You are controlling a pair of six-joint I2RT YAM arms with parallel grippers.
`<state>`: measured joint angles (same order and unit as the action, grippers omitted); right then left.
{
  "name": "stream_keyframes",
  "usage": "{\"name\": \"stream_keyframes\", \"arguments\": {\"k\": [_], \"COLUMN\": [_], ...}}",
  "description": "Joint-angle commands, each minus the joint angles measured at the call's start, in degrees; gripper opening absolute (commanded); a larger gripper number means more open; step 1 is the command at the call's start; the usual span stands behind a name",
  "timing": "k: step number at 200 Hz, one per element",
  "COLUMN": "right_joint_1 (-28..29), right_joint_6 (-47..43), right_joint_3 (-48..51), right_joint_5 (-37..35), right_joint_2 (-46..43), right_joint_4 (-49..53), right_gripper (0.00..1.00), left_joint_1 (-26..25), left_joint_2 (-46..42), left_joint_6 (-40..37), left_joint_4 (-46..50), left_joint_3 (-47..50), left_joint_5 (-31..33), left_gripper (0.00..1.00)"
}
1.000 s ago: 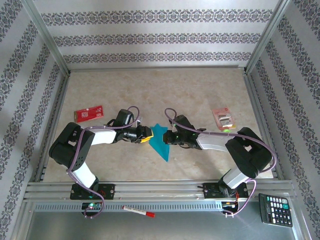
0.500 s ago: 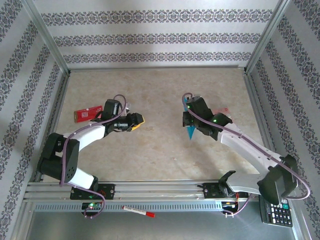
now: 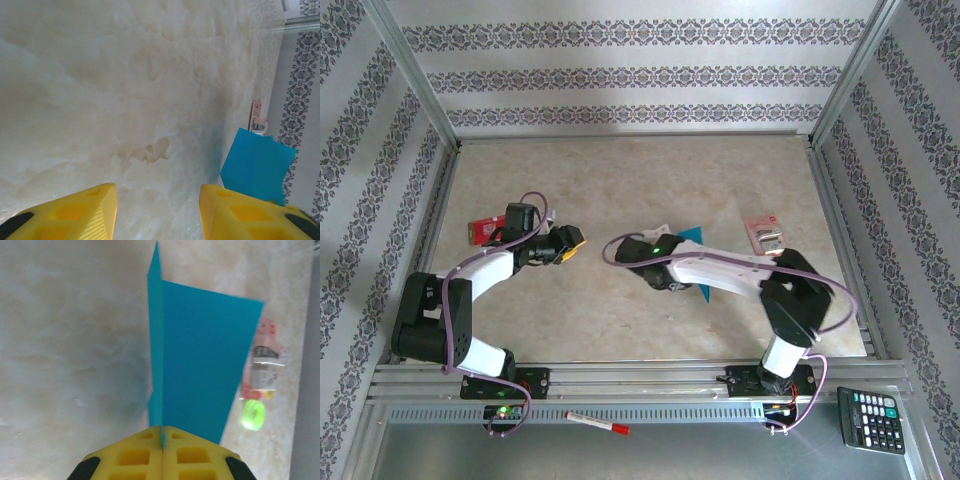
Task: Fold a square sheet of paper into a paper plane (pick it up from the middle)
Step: Turn over the paper at the center of the table, then rotate the wing at the center of the table.
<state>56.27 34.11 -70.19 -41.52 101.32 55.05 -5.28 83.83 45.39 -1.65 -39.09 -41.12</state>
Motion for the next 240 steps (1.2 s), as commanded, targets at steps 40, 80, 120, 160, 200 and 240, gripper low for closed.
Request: {"name": "stream_keyframes", "arguments": {"k": [40, 80, 120, 160, 200, 240], "right_joint_1": [4.10, 3.83, -3.62, -16.21, -16.90, -15.48], "right_joint_6": [5.95, 2.83, 2.17, 4.25, 6.30, 10.09], "right_joint_3": [-8.32, -10.66, 6.36, 22.97, 26.69, 29.36], "right_joint_5": [14.12, 23.16, 36.44, 49.82, 52.17, 51.82], "right_joint_2": [10.07, 6.73, -11.38, -20.67, -16.05, -12.27], "right_joint_4": [-6.95, -12.96, -22.01, -34.30, -40.31, -46.36], "right_gripper": [0.14, 0.25, 0.27, 0.17, 0.08, 0.03], "left_joint_1": [2.91, 2.77, -4.42, -19.74, -23.92, -24.35], "left_joint_2": [-2.81, -4.81, -8.45, -2.56, 4.33, 6.51], "left_joint_6": [-0.01, 1.72, 3.95, 5.61, 7.75, 8.23], "left_joint_4": [0.11, 0.21, 1.81, 0.07, -3.44, -3.28], "left_joint_3": [2.94, 4.21, 4.58, -2.31, -5.15, -6.76], "left_joint_5": [-0.71, -3.00, -2.35, 0.12, -1.12, -3.21], "left_gripper": [0.47, 0.47, 0.42, 0.32, 0.21, 0.15]}}
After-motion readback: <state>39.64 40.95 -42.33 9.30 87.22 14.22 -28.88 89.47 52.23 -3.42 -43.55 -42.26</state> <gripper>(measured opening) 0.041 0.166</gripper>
